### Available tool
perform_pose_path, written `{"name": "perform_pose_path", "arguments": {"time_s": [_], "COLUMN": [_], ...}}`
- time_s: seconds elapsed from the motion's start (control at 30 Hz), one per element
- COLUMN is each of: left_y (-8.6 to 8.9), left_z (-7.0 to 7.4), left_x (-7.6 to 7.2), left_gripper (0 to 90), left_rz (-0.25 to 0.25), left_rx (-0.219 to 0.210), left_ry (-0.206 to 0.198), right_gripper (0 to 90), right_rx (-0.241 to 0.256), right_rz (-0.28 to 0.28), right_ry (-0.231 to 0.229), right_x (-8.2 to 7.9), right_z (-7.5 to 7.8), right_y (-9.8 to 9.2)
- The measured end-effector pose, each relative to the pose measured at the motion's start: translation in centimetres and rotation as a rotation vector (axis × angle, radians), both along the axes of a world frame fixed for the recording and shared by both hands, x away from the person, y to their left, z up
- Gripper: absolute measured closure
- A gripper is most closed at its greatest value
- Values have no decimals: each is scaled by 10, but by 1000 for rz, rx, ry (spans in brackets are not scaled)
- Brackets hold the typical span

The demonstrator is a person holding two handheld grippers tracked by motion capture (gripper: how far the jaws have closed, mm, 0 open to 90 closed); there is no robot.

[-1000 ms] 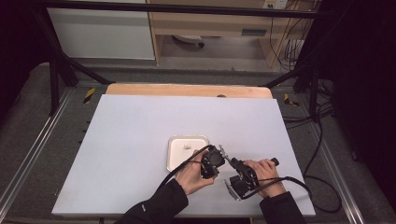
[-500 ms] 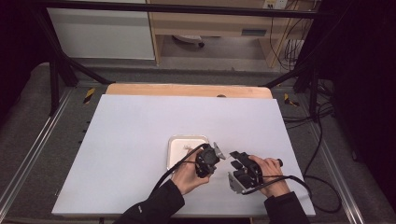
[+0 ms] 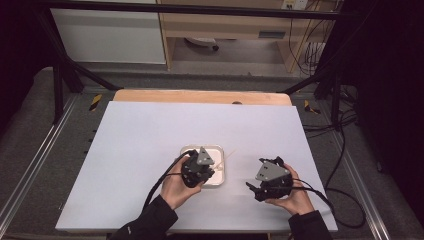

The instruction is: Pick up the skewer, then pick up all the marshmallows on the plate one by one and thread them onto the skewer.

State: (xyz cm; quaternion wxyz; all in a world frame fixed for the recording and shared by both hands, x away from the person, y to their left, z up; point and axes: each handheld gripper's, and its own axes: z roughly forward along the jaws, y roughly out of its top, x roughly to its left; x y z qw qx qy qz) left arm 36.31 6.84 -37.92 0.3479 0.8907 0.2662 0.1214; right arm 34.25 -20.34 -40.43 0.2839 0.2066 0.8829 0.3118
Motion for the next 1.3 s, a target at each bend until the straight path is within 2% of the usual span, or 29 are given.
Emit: {"name": "perform_pose_path", "arguments": {"time_s": [0.1,0.17,0.27,0.37,0.57,0.67,0.9,1.0,1.3], "left_y": [17,27,43,60,88,101,120,125,137], "left_z": [-2,-4,-6,-7,-11,-14,-21,-23,-29], "left_x": [-1,-3,-6,-10,-16,-18,-22,-24,-29], "left_gripper": [887,886,886,886,886,886,886,886,886], "left_rz": [27,46,67,96,147,171,208,213,227], "left_rx": [-36,-53,-79,-106,-133,-152,-187,-195,-205], "left_ry": [-5,-11,-23,-40,-55,-63,-72,-77,-75], "right_gripper": [96,54,28,17,8,7,6,6,7], "right_rx": [61,93,146,210,321,350,352,372,389], "right_rz": [-39,-53,-66,-79,-125,-142,-136,-131,-130], "right_ry": [97,144,190,217,235,236,246,248,253], "right_x": [3,4,6,8,15,21,31,34,48], "right_z": [-6,-10,-12,-12,-6,-4,1,2,3], "right_y": [-1,1,4,6,9,11,28,36,58]}}
